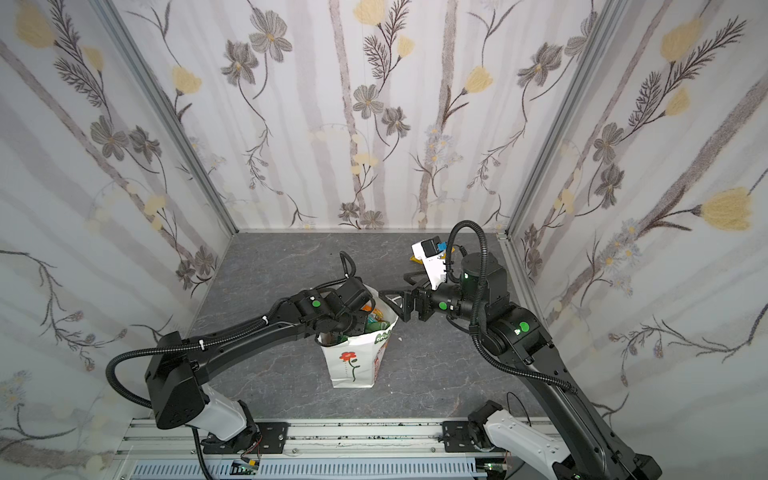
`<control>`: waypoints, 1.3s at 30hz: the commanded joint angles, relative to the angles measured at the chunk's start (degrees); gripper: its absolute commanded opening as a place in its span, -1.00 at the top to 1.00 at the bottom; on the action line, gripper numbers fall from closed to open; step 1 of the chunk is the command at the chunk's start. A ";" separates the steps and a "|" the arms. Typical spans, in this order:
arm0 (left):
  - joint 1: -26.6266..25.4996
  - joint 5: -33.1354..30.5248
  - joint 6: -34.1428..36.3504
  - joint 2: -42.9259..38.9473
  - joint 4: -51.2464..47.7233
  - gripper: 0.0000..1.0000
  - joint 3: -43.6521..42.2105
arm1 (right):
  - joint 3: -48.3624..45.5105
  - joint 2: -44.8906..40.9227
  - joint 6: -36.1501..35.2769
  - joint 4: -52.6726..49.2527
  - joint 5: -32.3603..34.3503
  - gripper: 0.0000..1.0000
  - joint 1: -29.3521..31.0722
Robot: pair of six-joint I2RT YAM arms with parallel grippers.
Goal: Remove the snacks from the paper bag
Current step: 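Hold the bag open with the left gripper while the right grasps the green packet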
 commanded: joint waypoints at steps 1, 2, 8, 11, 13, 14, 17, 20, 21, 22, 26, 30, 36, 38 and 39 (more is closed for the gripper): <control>0.21 0.20 -0.78 -0.52 -2.70 0.64 -0.50 | -0.20 0.14 -0.62 1.30 1.04 -0.99 0.05; 0.25 0.28 -0.78 -0.84 -2.59 0.71 -0.50 | -0.12 0.15 -0.58 1.35 1.03 -0.99 0.08; 0.25 0.55 -0.61 -2.83 -1.70 0.94 -0.50 | -0.17 0.20 -0.46 1.49 1.22 -0.99 0.05; 0.22 0.40 -0.52 -3.73 -1.72 0.99 -0.24 | -0.18 0.10 -0.38 1.49 1.31 -0.99 0.09; 0.30 0.68 -0.48 -4.10 -1.59 1.00 -0.15 | -0.22 0.10 -0.32 1.57 1.44 -0.99 0.11; 0.22 0.81 -0.43 -4.31 -1.58 1.00 -0.06 | -0.30 -0.02 -0.28 1.65 1.63 -0.99 0.08; 0.29 1.00 -0.53 -4.80 -1.35 1.00 0.09 | -0.38 -0.03 -0.05 1.90 1.83 -0.99 0.09; 0.19 0.90 -0.53 -5.42 -1.42 1.00 0.29 | -0.23 -0.08 0.04 1.84 1.92 -0.99 0.07; 0.27 0.83 -0.57 -5.55 -1.42 1.00 0.41 | -0.21 -0.09 0.04 1.89 2.06 -0.99 0.03; 0.25 0.90 -0.61 -5.86 -1.49 1.00 0.38 | -0.28 -0.11 0.04 1.84 2.29 -0.99 0.06; 0.20 0.86 -0.39 -6.83 -1.48 1.00 0.81 | -0.47 -0.29 0.13 1.89 3.04 -0.99 0.06; 0.26 0.73 -0.16 -7.47 -1.83 1.00 1.78 | -0.52 -0.40 0.22 1.84 3.38 -0.99 0.07; 0.21 0.46 0.16 -8.54 -1.95 1.00 2.64 | -0.56 -0.65 0.23 1.84 4.47 -0.99 0.03; 0.19 0.54 0.27 -8.93 -2.12 1.00 2.99 | -0.57 -0.71 0.13 1.88 4.70 -0.99 0.05; 0.18 0.48 0.35 -9.05 -2.28 1.00 3.14 | -0.58 -0.64 0.15 1.92 4.90 -0.99 0.12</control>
